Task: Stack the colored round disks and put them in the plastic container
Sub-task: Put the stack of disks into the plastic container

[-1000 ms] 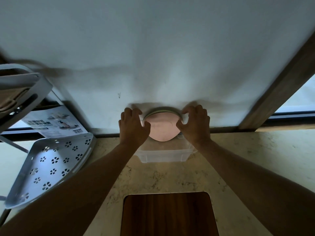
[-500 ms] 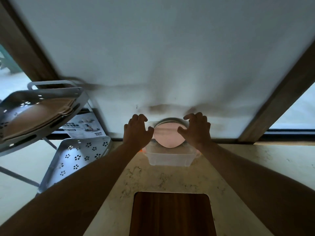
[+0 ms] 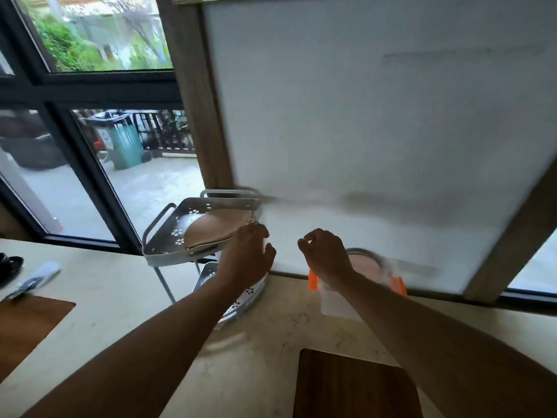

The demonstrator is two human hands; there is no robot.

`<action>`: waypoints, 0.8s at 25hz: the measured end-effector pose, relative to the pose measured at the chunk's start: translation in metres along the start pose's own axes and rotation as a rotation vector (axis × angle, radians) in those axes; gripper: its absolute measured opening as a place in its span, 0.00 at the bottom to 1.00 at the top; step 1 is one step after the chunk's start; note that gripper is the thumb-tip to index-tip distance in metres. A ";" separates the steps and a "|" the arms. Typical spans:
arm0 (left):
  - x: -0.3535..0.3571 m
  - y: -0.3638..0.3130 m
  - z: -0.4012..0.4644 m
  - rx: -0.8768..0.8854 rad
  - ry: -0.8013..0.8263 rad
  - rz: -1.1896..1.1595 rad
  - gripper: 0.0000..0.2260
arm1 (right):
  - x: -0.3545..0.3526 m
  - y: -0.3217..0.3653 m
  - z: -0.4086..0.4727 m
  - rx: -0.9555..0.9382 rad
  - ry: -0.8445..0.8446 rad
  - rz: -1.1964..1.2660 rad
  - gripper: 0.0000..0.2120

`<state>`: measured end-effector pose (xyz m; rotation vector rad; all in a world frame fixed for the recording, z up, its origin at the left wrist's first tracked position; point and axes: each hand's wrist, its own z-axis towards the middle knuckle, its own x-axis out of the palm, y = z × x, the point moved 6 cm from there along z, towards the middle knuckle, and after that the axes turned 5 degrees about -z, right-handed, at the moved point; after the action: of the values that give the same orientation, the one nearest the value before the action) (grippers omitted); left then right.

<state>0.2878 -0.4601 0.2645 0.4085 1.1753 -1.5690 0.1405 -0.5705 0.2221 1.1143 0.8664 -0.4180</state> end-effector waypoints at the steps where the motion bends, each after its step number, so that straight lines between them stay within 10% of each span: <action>1: -0.019 0.004 0.000 0.026 -0.026 0.043 0.08 | 0.005 0.017 -0.003 -0.008 0.017 0.038 0.16; 6: -0.075 0.052 -0.002 -0.042 -0.041 0.187 0.15 | 0.039 0.088 -0.009 -0.052 0.145 0.038 0.25; 10: -0.074 0.083 -0.005 -0.087 0.037 0.165 0.21 | 0.074 0.108 -0.002 0.259 0.199 0.462 0.21; 20: -0.048 0.106 0.007 -0.101 0.012 0.047 0.10 | 0.108 0.114 0.023 0.445 0.090 0.725 0.11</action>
<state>0.4008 -0.4327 0.2541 0.3764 1.2398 -1.4613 0.2943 -0.5316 0.2103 1.7735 0.3970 0.0552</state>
